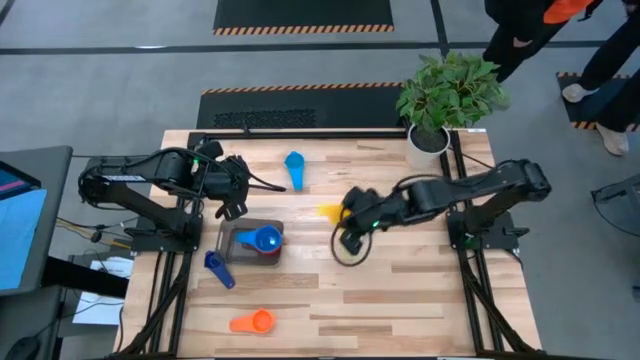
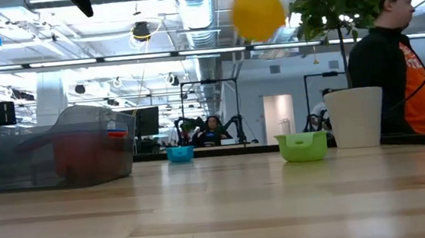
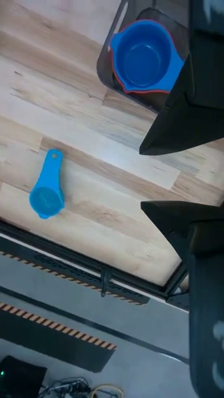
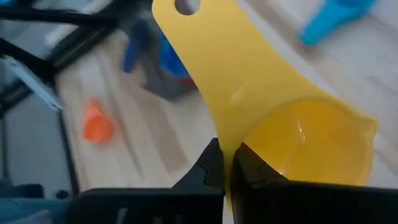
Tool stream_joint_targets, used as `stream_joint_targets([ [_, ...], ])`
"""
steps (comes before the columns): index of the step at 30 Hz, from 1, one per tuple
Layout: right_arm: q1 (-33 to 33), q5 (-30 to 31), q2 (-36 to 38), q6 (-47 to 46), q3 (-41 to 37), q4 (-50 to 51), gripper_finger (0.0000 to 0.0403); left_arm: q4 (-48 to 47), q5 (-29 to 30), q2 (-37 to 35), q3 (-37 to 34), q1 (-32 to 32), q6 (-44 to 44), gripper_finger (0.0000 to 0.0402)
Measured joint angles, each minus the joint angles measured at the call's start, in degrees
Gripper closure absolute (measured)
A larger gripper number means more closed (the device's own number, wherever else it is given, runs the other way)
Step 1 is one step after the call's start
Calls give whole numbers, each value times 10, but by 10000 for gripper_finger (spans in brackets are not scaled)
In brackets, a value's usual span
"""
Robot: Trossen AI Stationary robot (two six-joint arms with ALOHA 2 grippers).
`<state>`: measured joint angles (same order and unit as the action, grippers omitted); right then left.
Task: Nest measuring cups in basket
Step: Stack the yellow measuring cup on top of the blue measuring cup in the black bin
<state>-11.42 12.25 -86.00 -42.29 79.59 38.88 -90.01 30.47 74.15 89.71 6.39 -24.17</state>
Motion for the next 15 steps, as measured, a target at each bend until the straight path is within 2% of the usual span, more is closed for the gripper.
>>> stream_joint_targets([
  [4, -2, -6, -63, 7, 5, -68, 392, 1, -15, -3, 0, 0, 4, 284],
  [8, 4, -27, -151, 40, 52, -85, 392, 1, -19, -23, 0, 5, 4, 284],
  [15, 23, -56, -295, 127, 236, -87, 392, 2, -26, -80, -10, 24, -16, 284],
])
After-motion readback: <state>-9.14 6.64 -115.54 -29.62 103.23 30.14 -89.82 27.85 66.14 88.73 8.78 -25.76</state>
